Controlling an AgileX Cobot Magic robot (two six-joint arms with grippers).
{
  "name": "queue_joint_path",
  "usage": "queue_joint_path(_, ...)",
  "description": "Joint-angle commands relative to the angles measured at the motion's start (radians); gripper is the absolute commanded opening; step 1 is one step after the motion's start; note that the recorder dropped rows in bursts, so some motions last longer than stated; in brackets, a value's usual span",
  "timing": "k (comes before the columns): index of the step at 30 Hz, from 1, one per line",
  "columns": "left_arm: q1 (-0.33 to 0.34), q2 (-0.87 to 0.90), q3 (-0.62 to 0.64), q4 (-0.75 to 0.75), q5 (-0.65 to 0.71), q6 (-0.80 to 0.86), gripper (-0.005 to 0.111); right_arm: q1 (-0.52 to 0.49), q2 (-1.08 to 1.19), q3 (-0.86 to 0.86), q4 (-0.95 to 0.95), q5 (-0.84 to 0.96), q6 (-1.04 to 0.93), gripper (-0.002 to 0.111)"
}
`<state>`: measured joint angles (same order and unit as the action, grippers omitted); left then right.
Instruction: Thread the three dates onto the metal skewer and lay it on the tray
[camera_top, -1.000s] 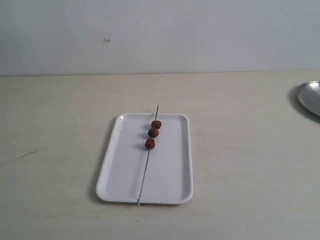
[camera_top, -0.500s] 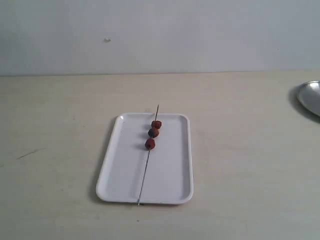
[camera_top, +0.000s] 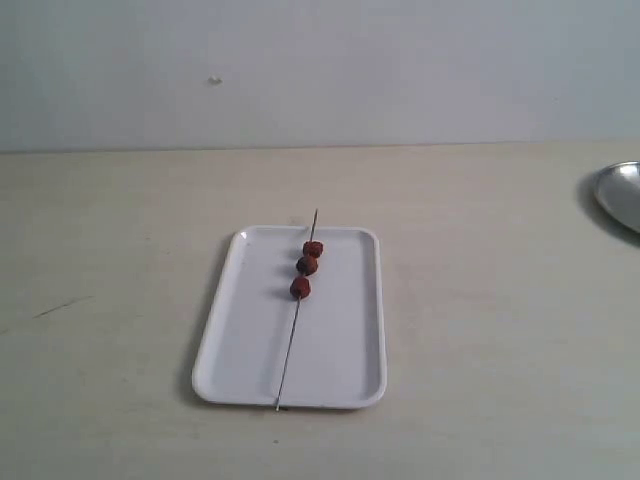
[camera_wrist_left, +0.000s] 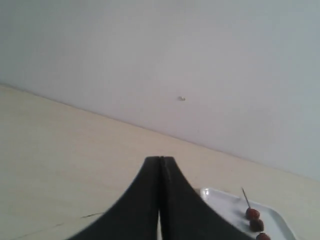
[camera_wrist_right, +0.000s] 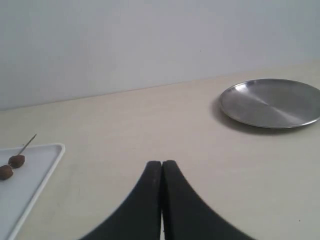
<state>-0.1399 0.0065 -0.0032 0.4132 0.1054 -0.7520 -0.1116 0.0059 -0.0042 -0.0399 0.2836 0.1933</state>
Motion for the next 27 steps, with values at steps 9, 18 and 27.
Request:
queue_joint_path(9, 0.081, -0.007, 0.003, -0.319, 0.276, 0.468, 0.000, -0.004, -0.006, 0.004, -0.010, -0.002, -0.002, 0.000)
queue_joint_path(18, 0.081, -0.007, 0.003, -0.317, 0.275, 0.468, 0.000, -0.004, -0.006, 0.004, -0.010, -0.002, -0.002, 0.000)
queue_joint_path(27, 0.081, -0.007, 0.003, -0.317, 0.275, 0.466, 0.000, -0.004, -0.006, 0.004, -0.010, -0.002, -0.002, 0.000)
